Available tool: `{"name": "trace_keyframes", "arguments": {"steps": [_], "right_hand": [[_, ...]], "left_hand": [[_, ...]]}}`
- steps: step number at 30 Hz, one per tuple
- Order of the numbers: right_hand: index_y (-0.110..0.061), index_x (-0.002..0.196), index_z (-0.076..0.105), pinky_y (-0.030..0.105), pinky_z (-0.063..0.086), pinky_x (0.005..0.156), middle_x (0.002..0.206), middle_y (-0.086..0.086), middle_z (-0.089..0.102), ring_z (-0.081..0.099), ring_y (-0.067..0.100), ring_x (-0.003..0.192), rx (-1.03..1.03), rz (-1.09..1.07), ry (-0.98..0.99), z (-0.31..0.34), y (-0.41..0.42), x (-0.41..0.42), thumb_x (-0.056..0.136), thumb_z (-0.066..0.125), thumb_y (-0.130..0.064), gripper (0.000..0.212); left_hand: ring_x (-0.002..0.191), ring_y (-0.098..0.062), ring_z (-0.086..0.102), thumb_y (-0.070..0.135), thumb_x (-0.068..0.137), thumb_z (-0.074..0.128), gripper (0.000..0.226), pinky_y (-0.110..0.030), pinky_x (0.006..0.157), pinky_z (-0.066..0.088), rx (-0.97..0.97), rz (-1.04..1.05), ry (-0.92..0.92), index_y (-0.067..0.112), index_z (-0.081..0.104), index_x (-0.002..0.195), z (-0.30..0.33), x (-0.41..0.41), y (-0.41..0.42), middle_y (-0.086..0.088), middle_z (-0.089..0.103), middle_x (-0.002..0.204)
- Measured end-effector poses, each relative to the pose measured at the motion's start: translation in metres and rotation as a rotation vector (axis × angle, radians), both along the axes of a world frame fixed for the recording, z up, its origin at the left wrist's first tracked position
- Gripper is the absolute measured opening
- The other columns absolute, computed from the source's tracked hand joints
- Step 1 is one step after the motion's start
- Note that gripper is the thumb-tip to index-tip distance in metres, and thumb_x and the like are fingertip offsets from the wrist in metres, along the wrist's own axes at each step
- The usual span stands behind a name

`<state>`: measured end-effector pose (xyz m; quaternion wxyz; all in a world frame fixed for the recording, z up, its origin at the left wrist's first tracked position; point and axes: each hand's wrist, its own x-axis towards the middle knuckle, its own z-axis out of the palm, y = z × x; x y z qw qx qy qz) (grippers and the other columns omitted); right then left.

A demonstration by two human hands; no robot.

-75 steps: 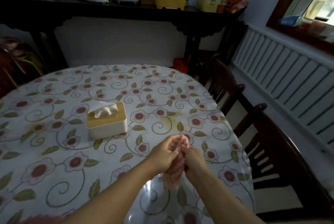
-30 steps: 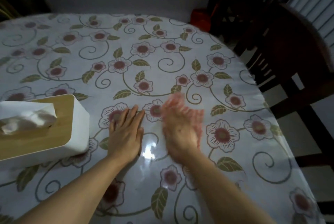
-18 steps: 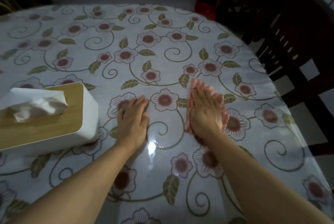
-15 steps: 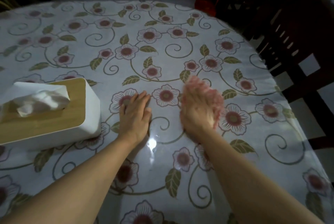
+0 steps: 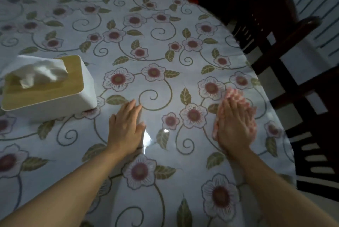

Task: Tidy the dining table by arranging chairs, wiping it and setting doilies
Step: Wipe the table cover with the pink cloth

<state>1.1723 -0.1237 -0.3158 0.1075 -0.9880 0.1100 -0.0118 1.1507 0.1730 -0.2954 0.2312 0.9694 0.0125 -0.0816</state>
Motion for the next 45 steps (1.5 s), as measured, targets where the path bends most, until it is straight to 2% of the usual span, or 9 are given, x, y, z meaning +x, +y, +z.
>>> {"name": "trace_keyframes", "arguments": {"steps": [2,10,15,20,27,33,37,41,45], "right_hand": [[-0.017,0.149,0.02,0.049,0.008,0.118,0.157,0.009,0.018,0.011,0.033,0.144,0.051,-0.059,-0.022,0.0,0.033,-0.016,0.092,0.029,-0.03,0.058],[-0.023,0.149,0.027,0.048,0.014,0.116,0.158,-0.004,0.019,0.008,0.02,0.147,0.284,0.66,-0.032,0.001,0.135,-0.166,0.09,0.038,-0.01,0.061],[-0.014,0.152,0.005,0.047,0.011,0.117,0.16,0.006,0.003,-0.002,0.023,0.147,-0.058,0.3,-0.063,0.008,0.05,-0.163,0.09,0.026,-0.015,0.066],[-0.01,0.149,0.021,0.047,0.007,0.118,0.155,0.015,0.025,0.018,0.031,0.143,0.017,-0.18,0.049,0.011,0.009,-0.165,0.088,0.017,-0.041,0.069],[-0.018,0.147,0.031,0.048,0.024,0.112,0.156,0.003,0.023,0.025,0.026,0.142,0.056,0.406,-0.029,0.013,0.095,-0.263,0.086,0.046,-0.028,0.064],[-0.011,0.147,0.03,0.052,0.015,0.115,0.154,0.013,0.027,0.018,0.028,0.144,-0.053,-0.121,0.028,0.012,-0.006,-0.216,0.096,0.016,-0.042,0.061],[-0.017,0.15,0.021,0.047,0.008,0.116,0.156,0.012,0.021,0.016,0.03,0.144,-0.047,-0.19,0.089,0.005,-0.02,-0.159,0.089,0.016,-0.047,0.068],[-0.019,0.15,0.02,0.047,0.004,0.116,0.158,0.009,0.018,0.011,0.028,0.145,-0.02,-0.103,0.047,0.006,0.006,-0.09,0.091,0.023,-0.045,0.064],[-0.023,0.148,0.027,0.041,0.009,0.118,0.157,0.001,0.022,0.013,0.018,0.146,-0.01,0.366,0.006,0.008,0.01,-0.045,0.092,0.034,-0.044,0.061]], "left_hand": [[0.145,-0.025,0.015,0.036,0.083,0.033,0.063,-0.048,0.113,0.014,0.034,-0.019,-0.021,0.011,0.037,0.141,0.002,-0.014,-0.002,-0.006,0.021,0.157],[0.137,-0.03,0.029,0.029,0.094,0.043,0.049,-0.041,0.113,0.019,0.029,-0.04,-0.051,0.009,0.041,0.139,0.013,-0.048,-0.027,-0.01,0.035,0.151],[0.138,-0.027,0.023,0.025,0.092,0.048,0.051,-0.045,0.111,0.024,0.039,-0.116,0.006,0.014,0.037,0.141,0.017,-0.071,-0.052,-0.003,0.028,0.154],[0.137,-0.026,0.023,0.026,0.092,0.049,0.05,-0.045,0.108,0.029,0.076,-0.192,0.026,0.015,0.038,0.14,0.016,-0.083,-0.066,-0.001,0.025,0.155],[0.128,-0.033,0.032,0.024,0.086,0.059,0.047,-0.048,0.102,0.034,0.083,-0.214,0.012,0.01,0.048,0.13,0.02,-0.079,-0.073,-0.009,0.037,0.147],[0.131,-0.036,0.031,0.028,0.086,0.056,0.05,-0.049,0.103,0.034,0.084,-0.237,-0.002,0.009,0.046,0.131,0.021,-0.05,-0.086,-0.013,0.034,0.149],[0.133,-0.033,0.03,0.039,0.084,0.042,0.055,-0.049,0.103,0.036,0.087,-0.238,-0.021,0.01,0.044,0.13,0.02,-0.025,-0.101,-0.011,0.037,0.145],[0.126,-0.033,0.037,0.041,0.078,0.033,0.058,-0.048,0.097,0.038,0.103,-0.239,-0.041,0.011,0.048,0.126,0.019,0.003,-0.11,-0.011,0.041,0.142],[0.134,-0.032,0.032,0.031,0.087,0.049,0.051,-0.045,0.106,0.029,0.121,-0.157,-0.045,0.01,0.047,0.133,0.017,0.045,-0.115,-0.012,0.036,0.149]]}}
